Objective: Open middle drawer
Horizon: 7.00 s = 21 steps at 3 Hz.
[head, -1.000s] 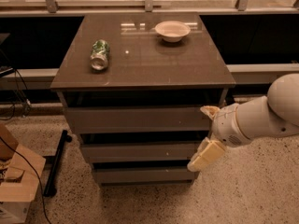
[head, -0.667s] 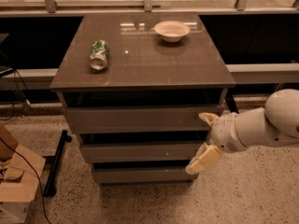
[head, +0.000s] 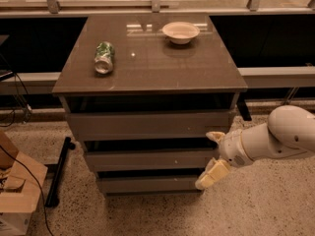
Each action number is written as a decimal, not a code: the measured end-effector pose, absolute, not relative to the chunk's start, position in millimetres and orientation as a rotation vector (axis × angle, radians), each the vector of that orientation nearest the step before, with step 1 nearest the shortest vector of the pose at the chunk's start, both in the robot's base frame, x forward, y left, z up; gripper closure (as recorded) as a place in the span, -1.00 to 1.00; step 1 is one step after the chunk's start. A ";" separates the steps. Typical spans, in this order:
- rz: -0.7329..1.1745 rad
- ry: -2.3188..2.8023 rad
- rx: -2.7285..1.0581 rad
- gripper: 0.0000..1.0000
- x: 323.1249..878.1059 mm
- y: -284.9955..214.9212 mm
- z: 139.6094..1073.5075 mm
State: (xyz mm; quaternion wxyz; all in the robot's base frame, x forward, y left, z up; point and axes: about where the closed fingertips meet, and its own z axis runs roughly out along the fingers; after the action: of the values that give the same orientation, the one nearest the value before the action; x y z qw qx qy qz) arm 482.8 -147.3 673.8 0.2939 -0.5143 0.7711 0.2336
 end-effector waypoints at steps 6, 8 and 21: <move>0.666 2.108 -1.209 -1.00 561.1 -130.2 491.6; 0.732 2.131 -1.192 -1.00 604.5 -136.5 448.4; 0.602 2.319 -1.516 -0.21 538.6 -157.7 424.1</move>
Offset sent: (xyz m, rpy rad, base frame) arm 0.0246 0.0221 -0.1011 -0.0198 -0.0090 -0.1109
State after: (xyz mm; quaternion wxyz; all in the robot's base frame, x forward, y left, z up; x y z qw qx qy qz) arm 538.6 -157.7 424.1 0.1525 -0.5283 0.8085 0.2097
